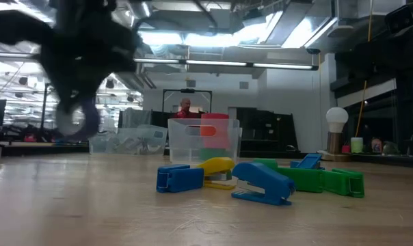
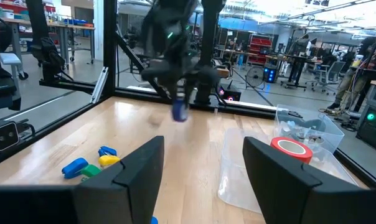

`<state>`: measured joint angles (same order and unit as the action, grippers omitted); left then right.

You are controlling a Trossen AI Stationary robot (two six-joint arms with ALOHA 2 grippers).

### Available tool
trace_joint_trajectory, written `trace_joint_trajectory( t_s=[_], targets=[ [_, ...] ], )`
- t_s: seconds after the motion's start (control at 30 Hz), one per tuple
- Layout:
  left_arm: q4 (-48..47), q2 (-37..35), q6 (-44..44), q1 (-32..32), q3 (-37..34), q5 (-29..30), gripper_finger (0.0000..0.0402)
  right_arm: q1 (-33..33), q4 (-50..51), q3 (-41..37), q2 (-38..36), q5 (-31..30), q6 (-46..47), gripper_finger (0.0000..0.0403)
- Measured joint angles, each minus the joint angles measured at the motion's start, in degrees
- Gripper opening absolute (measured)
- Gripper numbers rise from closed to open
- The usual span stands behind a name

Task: Pick and place Stapler, Stapler remover, tape
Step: Put the blue tape into the bottom transparent bin

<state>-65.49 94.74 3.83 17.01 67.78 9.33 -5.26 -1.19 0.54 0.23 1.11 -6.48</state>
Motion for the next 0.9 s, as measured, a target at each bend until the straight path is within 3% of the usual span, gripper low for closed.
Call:
trace_joint_trajectory(
  t_s=[0.23, 0.4, 0.7, 0.9],
  targets=[
    [10.2, -9.0, -0.7, -7.2, 1.2, 11.6, 0.0103, 0.0, 0.0, 0.0, 0.0, 0.0, 0.0, 0.0225],
    [23.6, -11.9, -8.5, -11.5, 1.3, 16.8, 0.0103, 0.0, 0.0, 0.0, 0.0, 0.0, 0.0, 0.0225],
    [49.8, -9.4, -29.0, -16.1, 1.3, 18.2, 0.0103, 0.0, 0.0, 0.0, 0.0, 0.0, 0.0, 0.0225],
    [58.0, -5.1, -41.6, -18.1, 1.3, 18.3, 0.0103, 0.0, 0.0, 0.0, 0.0, 0.0, 0.0, 0.0225]
  ],
)
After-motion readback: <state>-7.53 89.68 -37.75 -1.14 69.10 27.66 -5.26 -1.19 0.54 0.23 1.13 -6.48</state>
